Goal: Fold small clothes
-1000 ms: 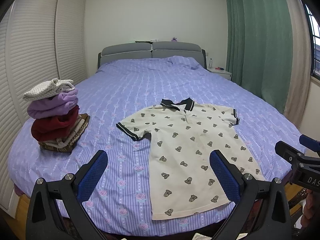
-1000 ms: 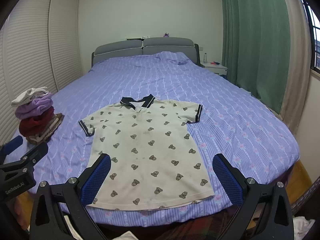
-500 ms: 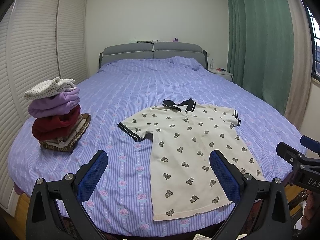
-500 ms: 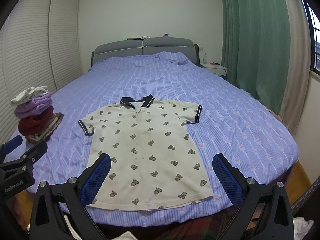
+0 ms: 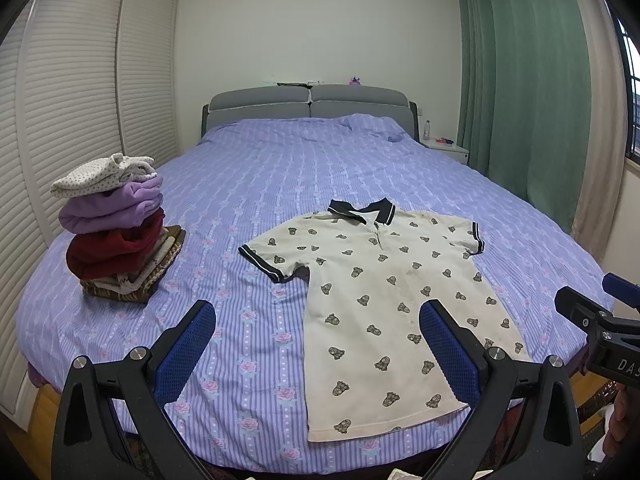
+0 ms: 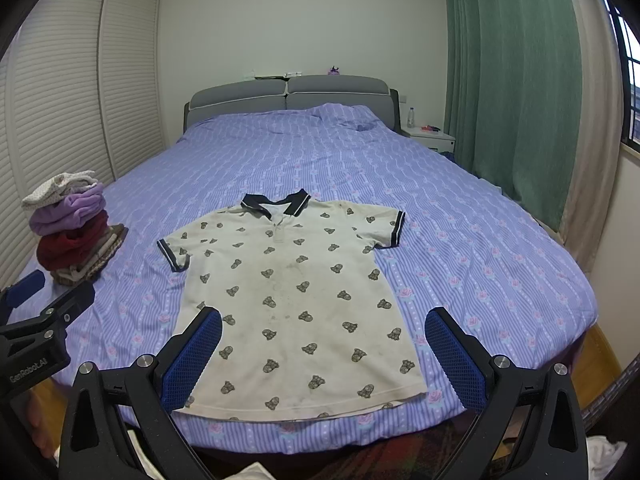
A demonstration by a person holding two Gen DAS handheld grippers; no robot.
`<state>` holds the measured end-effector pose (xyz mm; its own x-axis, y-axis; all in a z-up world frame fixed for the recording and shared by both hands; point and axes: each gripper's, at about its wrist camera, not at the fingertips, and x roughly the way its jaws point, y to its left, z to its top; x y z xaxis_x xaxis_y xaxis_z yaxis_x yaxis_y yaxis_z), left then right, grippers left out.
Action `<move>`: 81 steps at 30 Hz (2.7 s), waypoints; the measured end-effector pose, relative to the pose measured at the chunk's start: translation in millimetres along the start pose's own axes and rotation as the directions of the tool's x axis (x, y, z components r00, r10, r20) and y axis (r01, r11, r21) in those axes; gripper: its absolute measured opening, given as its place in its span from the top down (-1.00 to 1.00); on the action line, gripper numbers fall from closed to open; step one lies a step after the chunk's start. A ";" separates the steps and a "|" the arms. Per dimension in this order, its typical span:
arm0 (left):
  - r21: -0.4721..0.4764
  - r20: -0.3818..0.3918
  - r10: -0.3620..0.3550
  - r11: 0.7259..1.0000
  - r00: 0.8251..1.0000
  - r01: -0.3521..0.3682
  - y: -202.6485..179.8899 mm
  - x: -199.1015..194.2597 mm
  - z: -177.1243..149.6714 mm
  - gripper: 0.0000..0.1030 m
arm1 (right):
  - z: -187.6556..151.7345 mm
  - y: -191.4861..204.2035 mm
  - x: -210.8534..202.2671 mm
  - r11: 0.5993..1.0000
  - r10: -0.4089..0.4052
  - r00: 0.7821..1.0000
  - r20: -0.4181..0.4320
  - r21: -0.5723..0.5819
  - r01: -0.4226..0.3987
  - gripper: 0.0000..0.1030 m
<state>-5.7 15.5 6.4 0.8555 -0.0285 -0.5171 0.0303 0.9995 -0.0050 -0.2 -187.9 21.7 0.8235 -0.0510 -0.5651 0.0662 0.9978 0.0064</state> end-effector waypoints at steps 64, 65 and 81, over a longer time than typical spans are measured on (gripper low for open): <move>-0.023 -0.165 -0.080 0.997 0.983 0.077 103.7 207.4 44.6 -0.59 | 44.7 151.5 228.3 0.972 0.089 0.981 -0.171 -0.199 -0.123 -0.99; -0.034 -0.184 -0.101 0.995 0.978 0.096 106.6 219.4 44.4 -0.52 | 45.8 154.3 236.7 0.974 0.085 0.981 -0.174 -0.195 -0.119 -0.99; -0.373 -0.358 -0.301 0.914 0.884 0.160 144.2 334.7 13.3 0.19 | 44.4 183.8 293.1 0.973 0.062 0.967 -0.246 -0.200 -0.113 -0.99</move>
<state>291.9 149.9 -156.0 0.5620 -0.3220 -0.7619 -0.0285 0.9130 -0.4069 278.4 -21.3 -106.2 0.6620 0.0229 -0.7491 -0.1411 0.9855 -0.0946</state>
